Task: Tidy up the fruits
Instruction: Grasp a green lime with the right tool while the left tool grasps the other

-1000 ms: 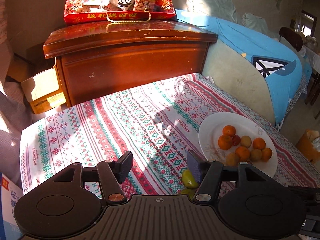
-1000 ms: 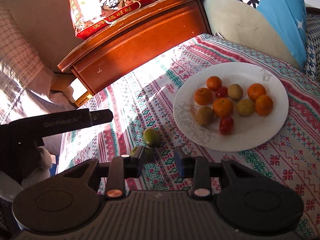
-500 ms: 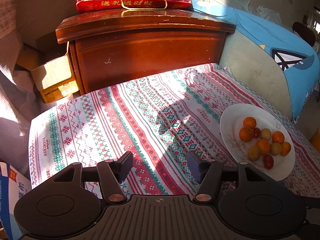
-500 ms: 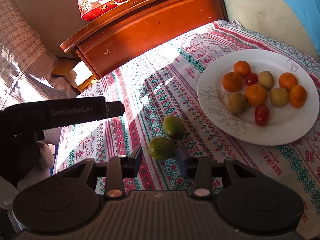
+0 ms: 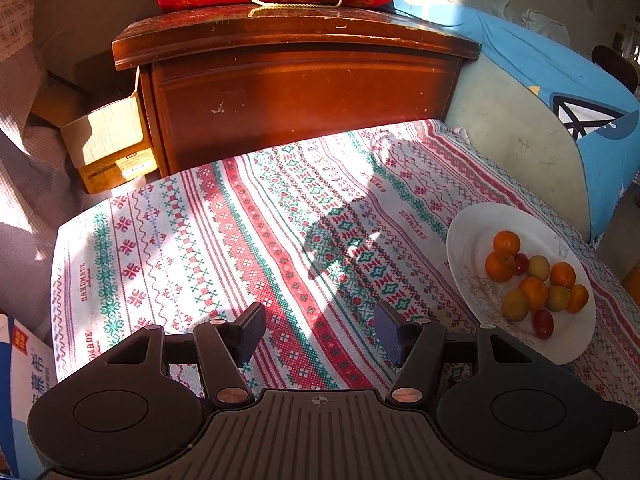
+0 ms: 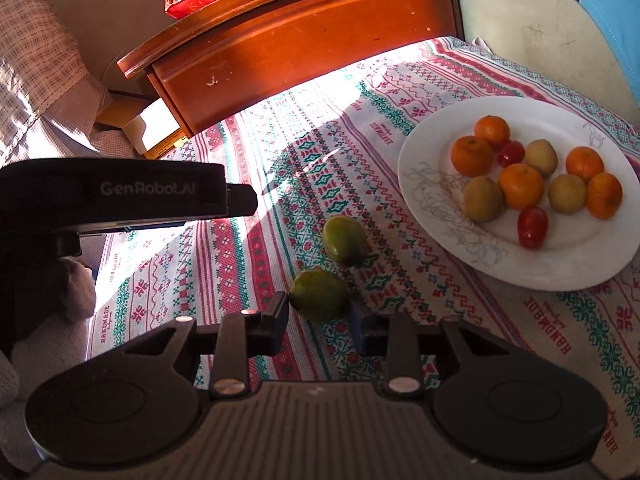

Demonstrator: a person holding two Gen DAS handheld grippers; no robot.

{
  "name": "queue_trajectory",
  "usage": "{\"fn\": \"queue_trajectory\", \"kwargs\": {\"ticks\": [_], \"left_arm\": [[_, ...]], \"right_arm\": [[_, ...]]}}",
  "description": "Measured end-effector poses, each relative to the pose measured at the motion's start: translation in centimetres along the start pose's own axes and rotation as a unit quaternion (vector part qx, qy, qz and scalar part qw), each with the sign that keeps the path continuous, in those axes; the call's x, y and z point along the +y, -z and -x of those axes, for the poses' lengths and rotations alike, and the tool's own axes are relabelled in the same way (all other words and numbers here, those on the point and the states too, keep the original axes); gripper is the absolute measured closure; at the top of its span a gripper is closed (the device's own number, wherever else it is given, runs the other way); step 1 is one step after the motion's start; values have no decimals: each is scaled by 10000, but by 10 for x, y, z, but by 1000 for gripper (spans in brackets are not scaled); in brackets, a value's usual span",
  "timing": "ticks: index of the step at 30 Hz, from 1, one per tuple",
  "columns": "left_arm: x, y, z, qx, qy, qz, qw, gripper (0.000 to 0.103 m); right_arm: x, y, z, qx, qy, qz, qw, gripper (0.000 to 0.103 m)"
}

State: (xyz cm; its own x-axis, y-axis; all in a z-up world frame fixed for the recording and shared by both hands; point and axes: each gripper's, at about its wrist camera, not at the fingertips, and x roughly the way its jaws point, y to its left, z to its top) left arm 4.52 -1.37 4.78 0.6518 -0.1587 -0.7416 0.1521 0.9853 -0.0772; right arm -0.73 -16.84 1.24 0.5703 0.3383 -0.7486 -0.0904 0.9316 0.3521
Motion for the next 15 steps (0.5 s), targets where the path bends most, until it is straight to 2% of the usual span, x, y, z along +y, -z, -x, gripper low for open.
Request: {"fn": "queue_trajectory", "kwargs": {"ticks": [15], "left_arm": [[-39, 24, -20, 15, 585, -657, 9961, 43]], "right_arm": [[-40, 6, 28, -72, 356, -320, 9988, 71]]}}
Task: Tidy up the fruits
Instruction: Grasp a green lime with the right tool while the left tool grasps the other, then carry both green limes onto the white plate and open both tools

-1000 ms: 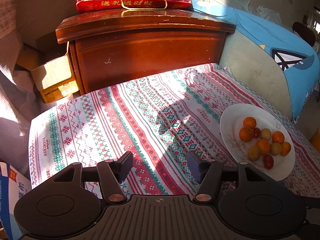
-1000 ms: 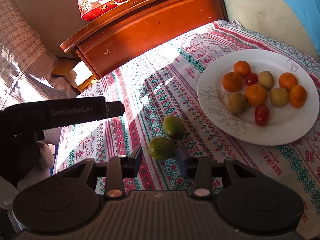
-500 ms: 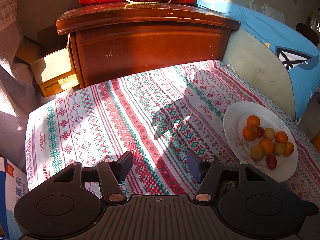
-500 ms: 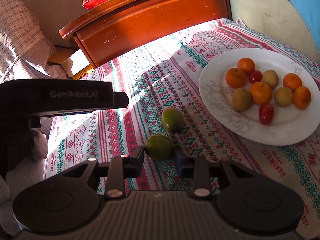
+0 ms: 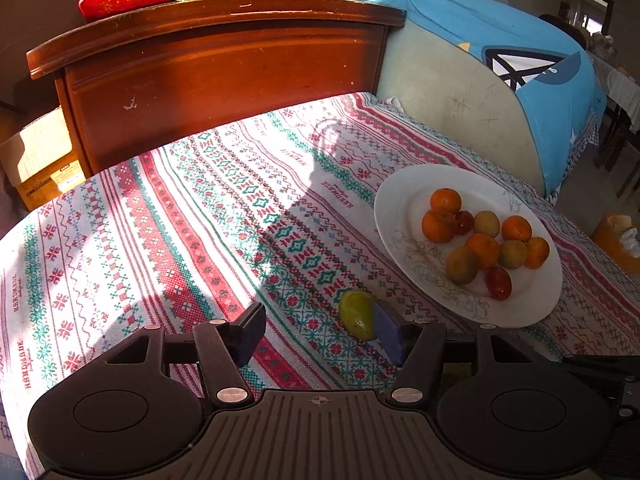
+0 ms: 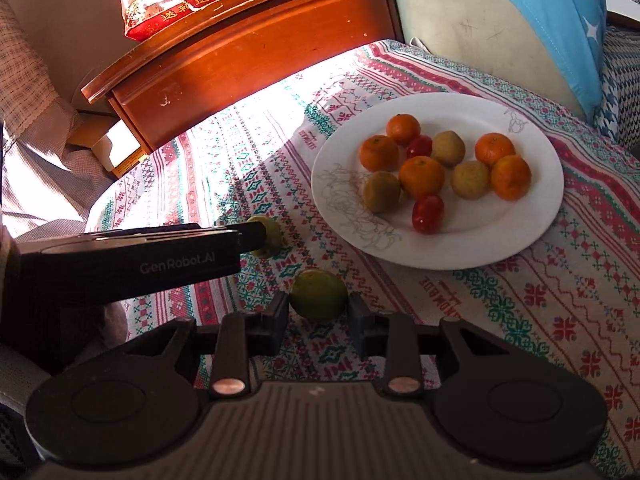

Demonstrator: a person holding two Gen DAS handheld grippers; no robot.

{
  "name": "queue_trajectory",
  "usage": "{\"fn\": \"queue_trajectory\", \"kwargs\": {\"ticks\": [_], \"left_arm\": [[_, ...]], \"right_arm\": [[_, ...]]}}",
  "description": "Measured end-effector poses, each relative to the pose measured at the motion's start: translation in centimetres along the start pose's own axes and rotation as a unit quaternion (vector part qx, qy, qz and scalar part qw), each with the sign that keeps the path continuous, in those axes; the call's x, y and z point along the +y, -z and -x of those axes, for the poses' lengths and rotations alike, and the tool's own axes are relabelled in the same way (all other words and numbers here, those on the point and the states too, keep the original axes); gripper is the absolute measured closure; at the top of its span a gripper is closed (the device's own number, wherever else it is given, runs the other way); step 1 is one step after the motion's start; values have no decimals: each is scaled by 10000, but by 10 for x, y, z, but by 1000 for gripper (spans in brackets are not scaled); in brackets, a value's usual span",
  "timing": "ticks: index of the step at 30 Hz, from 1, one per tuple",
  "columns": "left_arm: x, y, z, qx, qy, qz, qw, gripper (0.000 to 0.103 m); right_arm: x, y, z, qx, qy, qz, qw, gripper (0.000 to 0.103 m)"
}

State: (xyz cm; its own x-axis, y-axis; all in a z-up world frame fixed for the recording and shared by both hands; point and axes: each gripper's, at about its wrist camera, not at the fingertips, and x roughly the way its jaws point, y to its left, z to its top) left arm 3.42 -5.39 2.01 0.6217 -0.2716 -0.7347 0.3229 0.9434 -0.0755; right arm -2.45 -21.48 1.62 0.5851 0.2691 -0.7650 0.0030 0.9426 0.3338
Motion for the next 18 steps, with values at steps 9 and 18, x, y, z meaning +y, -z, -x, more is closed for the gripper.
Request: {"fn": "queue_trajectory", "kwargs": {"ticks": [9, 18], "left_arm": [[-11, 3, -15, -58, 147, -88, 9998, 47], [-14, 9, -19, -57, 122, -191, 9997, 70]], "right_arm": [[-12, -1, 3, -12, 111, -182, 9998, 71], [-17, -1, 5, -35, 148, -259, 9995, 71]]}}
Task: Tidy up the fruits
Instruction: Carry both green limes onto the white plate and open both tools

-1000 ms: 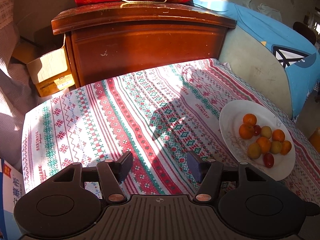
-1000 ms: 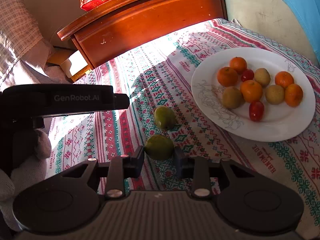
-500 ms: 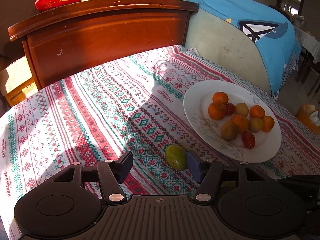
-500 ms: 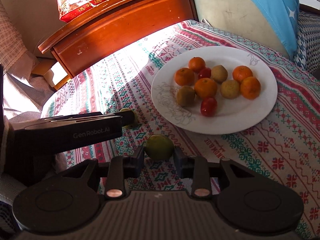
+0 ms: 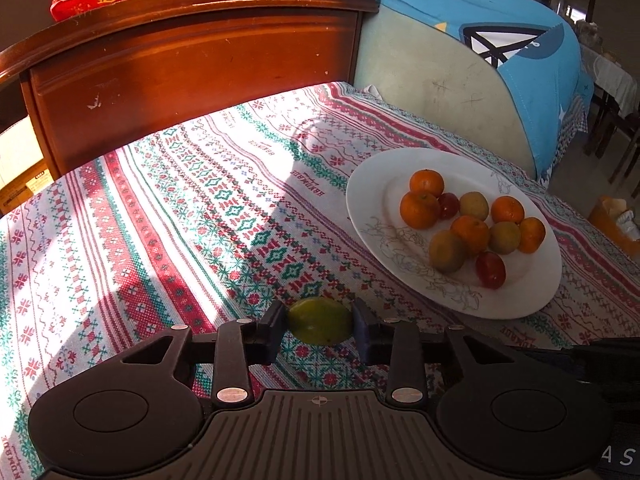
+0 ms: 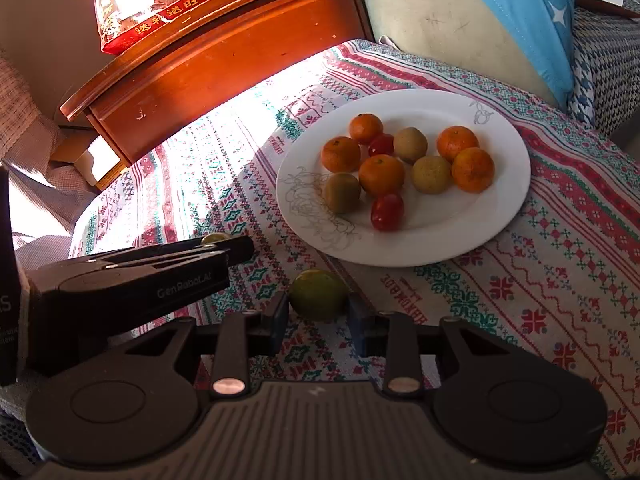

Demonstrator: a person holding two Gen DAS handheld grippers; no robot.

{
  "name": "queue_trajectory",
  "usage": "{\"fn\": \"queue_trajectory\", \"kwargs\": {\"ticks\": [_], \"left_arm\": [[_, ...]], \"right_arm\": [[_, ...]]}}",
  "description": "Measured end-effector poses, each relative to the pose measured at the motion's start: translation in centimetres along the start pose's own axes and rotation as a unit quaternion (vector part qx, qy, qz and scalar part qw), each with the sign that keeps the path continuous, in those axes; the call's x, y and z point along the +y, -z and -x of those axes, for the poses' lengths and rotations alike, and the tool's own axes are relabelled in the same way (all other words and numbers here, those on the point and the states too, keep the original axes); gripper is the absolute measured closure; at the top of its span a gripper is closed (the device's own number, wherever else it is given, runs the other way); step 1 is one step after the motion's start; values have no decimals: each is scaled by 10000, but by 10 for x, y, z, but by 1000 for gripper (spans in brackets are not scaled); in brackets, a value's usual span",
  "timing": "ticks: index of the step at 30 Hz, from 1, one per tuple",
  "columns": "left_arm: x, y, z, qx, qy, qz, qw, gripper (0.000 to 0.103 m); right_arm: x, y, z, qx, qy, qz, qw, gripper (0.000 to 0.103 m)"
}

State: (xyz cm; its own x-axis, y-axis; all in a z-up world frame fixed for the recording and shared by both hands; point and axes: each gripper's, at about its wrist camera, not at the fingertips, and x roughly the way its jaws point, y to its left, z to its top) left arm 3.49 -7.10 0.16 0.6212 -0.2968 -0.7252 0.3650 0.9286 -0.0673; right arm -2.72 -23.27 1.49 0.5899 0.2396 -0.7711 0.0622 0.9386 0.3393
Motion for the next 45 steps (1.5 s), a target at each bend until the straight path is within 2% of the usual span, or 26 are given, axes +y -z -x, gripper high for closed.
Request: {"fn": "queue_trajectory", "kwargs": {"ticks": [5, 11, 16, 23, 27, 32, 40, 45], "left_arm": [[2, 2, 3, -54, 43, 97, 9999, 70], [-1, -9, 13, -232, 214, 225, 9992, 70], [-10, -31, 22, -428, 458, 254, 9977, 70], [-19, -68, 11, -424, 625, 242, 9969, 70], [-20, -81, -6, -345, 592, 127, 9976, 70], [-21, -86, -29, -165, 620, 317, 9974, 70], [-26, -97, -58, -18, 511, 424, 9978, 70], [-33, -95, -68, 109, 356, 302, 9989, 70]], "right_arm": [[0, -3, 7, -87, -72, 28, 9999, 71], [-4, -18, 26, -411, -182, -36, 9990, 71], [-11, -46, 40, -690, -184, 34, 9974, 71], [-32, -87, 38, -1069, -99, 61, 9942, 71], [-48, -102, 20, -1027, -73, -79, 9947, 71], [-64, -113, -4, -907, 93, -141, 9957, 71], [-76, -114, -30, -704, 283, -232, 9968, 71], [-79, -112, -41, -623, 390, -205, 9971, 70]]}}
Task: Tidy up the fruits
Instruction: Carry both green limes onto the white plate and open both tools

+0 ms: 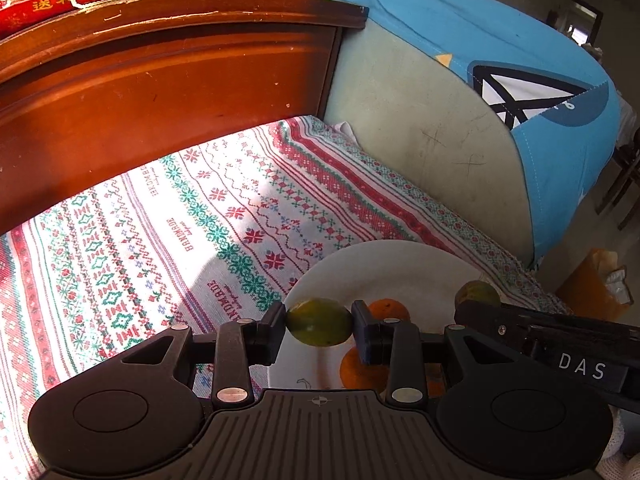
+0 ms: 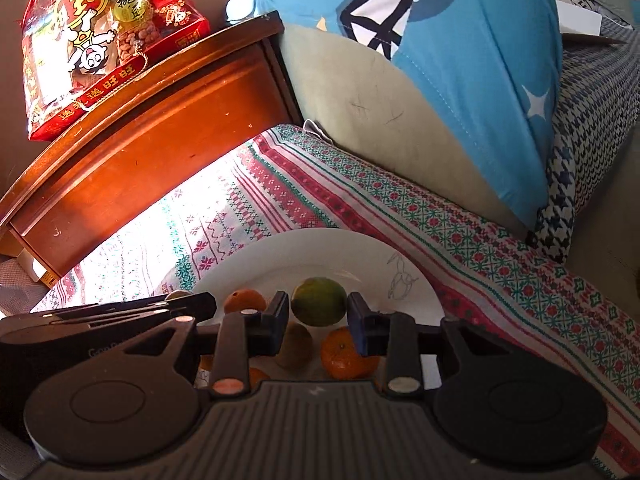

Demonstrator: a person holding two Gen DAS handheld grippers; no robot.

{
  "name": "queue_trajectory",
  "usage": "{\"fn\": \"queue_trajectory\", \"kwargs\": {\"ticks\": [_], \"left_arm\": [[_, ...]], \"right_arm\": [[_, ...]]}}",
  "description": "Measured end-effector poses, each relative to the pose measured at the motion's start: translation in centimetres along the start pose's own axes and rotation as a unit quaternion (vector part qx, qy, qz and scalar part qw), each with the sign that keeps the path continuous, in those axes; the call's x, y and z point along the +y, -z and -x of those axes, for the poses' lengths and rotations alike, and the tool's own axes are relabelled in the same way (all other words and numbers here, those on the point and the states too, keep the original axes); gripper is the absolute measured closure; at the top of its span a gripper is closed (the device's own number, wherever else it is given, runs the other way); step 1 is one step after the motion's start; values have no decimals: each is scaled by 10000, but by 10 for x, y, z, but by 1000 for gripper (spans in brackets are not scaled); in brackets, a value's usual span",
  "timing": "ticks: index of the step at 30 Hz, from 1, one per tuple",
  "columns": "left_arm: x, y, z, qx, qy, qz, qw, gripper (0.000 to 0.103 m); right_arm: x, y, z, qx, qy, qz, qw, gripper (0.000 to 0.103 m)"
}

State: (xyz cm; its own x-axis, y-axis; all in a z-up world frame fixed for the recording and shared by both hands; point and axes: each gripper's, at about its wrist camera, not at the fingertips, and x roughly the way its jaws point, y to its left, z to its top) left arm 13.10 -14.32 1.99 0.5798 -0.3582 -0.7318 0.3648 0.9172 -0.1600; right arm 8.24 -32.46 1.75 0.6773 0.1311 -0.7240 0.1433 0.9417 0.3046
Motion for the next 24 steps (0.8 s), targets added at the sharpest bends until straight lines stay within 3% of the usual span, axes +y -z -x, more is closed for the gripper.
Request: {"fn": "queue_trajectory", "kwargs": {"ticks": [7, 9, 13, 15, 21, 24], "left_arm": [[-14, 0, 5, -32, -186, -314, 9993, 65], [-17, -1, 10, -97, -276, -358, 9989, 48], [-21, -2, 23, -180, -296, -396, 9986, 43], [-23, -2, 29, -133, -341, -363, 9987, 31], [-29, 5, 40, 165, -521, -382, 9978, 24], [-29, 9, 45, 274, -621, -372, 9970, 23]], "right_arm": [[-6, -5, 4, 31, -35, -184, 9998, 69], [-8, -8, 9, 22, -22, -243, 9997, 65], [-10, -13, 22, -2, 98, -377, 9992, 63], [-9, -16, 30, -13, 250, -398, 9989, 61], [-7, -19, 52, -57, 594, -426, 9973, 48], [-5, -17, 59, -12, 756, -455, 9961, 46]]}}
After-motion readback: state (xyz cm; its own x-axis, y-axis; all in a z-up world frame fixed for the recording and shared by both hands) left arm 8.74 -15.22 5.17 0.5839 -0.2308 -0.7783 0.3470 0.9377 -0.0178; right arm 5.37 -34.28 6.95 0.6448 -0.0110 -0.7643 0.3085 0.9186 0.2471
